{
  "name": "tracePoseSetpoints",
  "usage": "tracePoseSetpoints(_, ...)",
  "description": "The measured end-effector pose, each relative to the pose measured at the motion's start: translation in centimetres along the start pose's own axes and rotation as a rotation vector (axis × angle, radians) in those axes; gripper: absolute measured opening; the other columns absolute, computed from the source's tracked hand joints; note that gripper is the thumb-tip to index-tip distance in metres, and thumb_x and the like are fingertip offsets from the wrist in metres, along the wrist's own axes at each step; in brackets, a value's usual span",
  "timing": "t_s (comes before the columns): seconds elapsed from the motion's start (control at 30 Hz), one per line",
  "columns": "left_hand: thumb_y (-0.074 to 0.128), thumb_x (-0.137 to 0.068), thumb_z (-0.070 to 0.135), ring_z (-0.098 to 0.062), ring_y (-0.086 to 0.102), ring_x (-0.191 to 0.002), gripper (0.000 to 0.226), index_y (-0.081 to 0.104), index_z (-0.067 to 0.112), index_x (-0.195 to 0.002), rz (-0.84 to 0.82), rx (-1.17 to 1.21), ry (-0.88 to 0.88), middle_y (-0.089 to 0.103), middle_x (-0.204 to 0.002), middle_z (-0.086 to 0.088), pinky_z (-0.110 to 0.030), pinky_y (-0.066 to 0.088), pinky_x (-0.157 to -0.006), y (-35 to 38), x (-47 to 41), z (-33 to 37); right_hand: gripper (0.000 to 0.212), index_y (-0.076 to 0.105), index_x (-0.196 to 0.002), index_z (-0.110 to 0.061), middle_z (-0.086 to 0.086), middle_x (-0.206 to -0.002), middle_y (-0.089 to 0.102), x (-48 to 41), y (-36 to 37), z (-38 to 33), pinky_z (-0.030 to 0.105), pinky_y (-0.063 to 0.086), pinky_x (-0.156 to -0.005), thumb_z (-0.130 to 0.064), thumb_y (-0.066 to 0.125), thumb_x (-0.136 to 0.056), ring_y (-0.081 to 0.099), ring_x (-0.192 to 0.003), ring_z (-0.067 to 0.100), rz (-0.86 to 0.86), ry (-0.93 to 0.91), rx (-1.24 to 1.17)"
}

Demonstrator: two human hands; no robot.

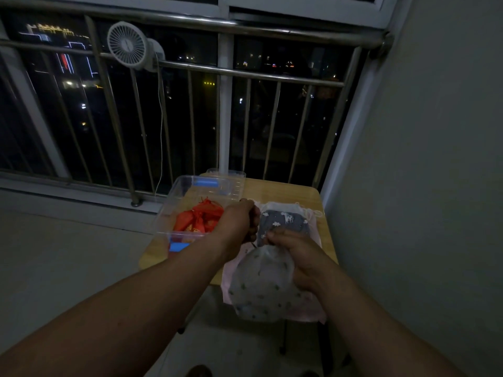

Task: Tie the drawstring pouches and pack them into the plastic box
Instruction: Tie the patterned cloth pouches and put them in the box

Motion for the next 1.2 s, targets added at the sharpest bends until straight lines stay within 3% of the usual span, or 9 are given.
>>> tracePoseSetpoints(0.17,0.040,-0.110,0.032,-0.020,0.071,-0.100,0.041,0.072,0.007,-0.116,-0.171,-0.198,0.094,0.077,-0.104,-0.008,-0.034,0.056,-0.095,1.6,-0.2,2.6,0.022,0.079,-0.080,-0.007,0.013,-0.083,0.073,0.6,1.2,-1.7,0.037,0.055,-0.082,-0.002,0.063,-0.095,0.068,-0.081,0.023,-0.093,-0.039,0.299)
tracePoseSetpoints(0.3,0.041,-0.109,0.036,-0.019,0.072,-0.108,0.040,0.072,0.014,-0.123,-0.278,-0.265,0.069,0.077,-0.112,-0.005,-0.030,0.056,-0.088,3.1,0.0,2.5,0.016,0.078,-0.100,0.002,0.013,-0.098,0.077,1.1,2.0,-2.5,0.037,0.055,-0.091,-0.005,0.063,-0.097,0.070,-0.089,0.018,-0.130,-0.076,0.440)
tracePoseSetpoints(0.4,0.039,-0.109,0.046,-0.020,0.070,-0.109,0.043,0.067,0.022,-0.131,-0.321,-0.391,0.059,0.073,-0.119,-0.005,-0.031,0.055,-0.084,3.6,0.3,1.4,0.016,0.079,-0.097,-0.002,0.011,-0.090,0.075,0.8,1.4,-1.9,0.038,0.055,-0.087,-0.006,0.064,-0.096,0.070,-0.086,0.024,-0.115,-0.088,0.421)
tracePoseSetpoints(0.5,0.039,-0.109,0.048,-0.024,0.069,-0.092,0.042,0.066,0.016,-0.118,-0.338,-0.514,0.070,0.072,-0.105,-0.009,-0.033,0.055,-0.078,3.3,0.4,-0.2,0.016,0.080,-0.086,-0.003,0.018,-0.086,0.073,0.6,-0.1,-1.2,0.044,0.053,-0.088,-0.016,0.070,-0.087,0.069,-0.085,0.034,-0.039,-0.052,0.350)
tracePoseSetpoints(0.63,0.043,-0.108,0.043,-0.012,0.054,-0.075,0.031,0.062,0.021,-0.098,-0.262,-0.900,0.224,0.063,-0.093,-0.003,-0.029,0.039,-0.063,2.0,0.1,-0.5,0.034,0.076,-0.063,-0.013,0.011,-0.069,0.068,0.4,-1.4,-0.9,0.036,0.046,-0.078,-0.008,0.062,-0.094,0.062,-0.070,0.023,0.035,-0.047,0.295)
tracePoseSetpoints(0.73,0.050,-0.108,0.035,-0.005,0.051,-0.074,0.022,0.059,0.022,-0.092,-0.218,-0.864,0.248,0.057,-0.086,0.006,-0.023,0.035,-0.060,1.5,0.2,-0.1,0.028,0.078,-0.069,-0.013,0.012,-0.072,0.068,0.2,-1.5,-0.4,0.039,0.047,-0.080,-0.010,0.065,-0.093,0.063,-0.073,0.024,0.061,-0.020,0.221)
tracePoseSetpoints(0.9,0.052,-0.107,0.035,-0.014,0.052,-0.074,0.032,0.065,0.005,-0.107,-0.184,-0.868,0.176,0.059,-0.089,-0.005,-0.027,0.037,-0.059,0.9,-0.2,-0.4,0.013,0.073,-0.068,-0.015,0.012,-0.073,0.063,0.3,-1.4,-0.3,0.040,0.042,-0.078,-0.026,0.073,-0.077,0.057,-0.076,0.025,0.147,-0.054,0.216)
tracePoseSetpoints(1.07,0.058,-0.104,0.026,-0.011,0.042,-0.052,0.028,0.069,0.000,-0.105,-0.189,-0.660,0.002,0.050,-0.066,-0.001,-0.023,0.033,-0.048,0.5,-0.3,-1.3,0.023,0.074,-0.075,-0.009,0.011,-0.072,0.068,0.3,-1.6,-0.9,0.032,0.050,-0.073,-0.006,0.064,-0.096,0.064,-0.070,0.022,0.131,-0.081,0.111)
tracePoseSetpoints(1.2,0.058,-0.104,0.024,0.003,0.044,-0.037,0.026,0.072,0.001,-0.099,-0.182,-0.629,0.033,0.053,-0.053,0.009,-0.013,0.035,-0.040,0.5,0.2,-0.8,0.027,0.073,-0.074,-0.006,0.015,-0.073,0.065,0.3,-1.1,-0.4,0.035,0.050,-0.077,-0.009,0.063,-0.099,0.062,-0.070,0.023,0.032,-0.036,0.092)
Point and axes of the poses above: each hand's wrist, its own x-axis away from the middle knuckle, its own y-axis out of the palm, z = x × y, the point moved 9 cm from there along -x, towards the middle knuckle
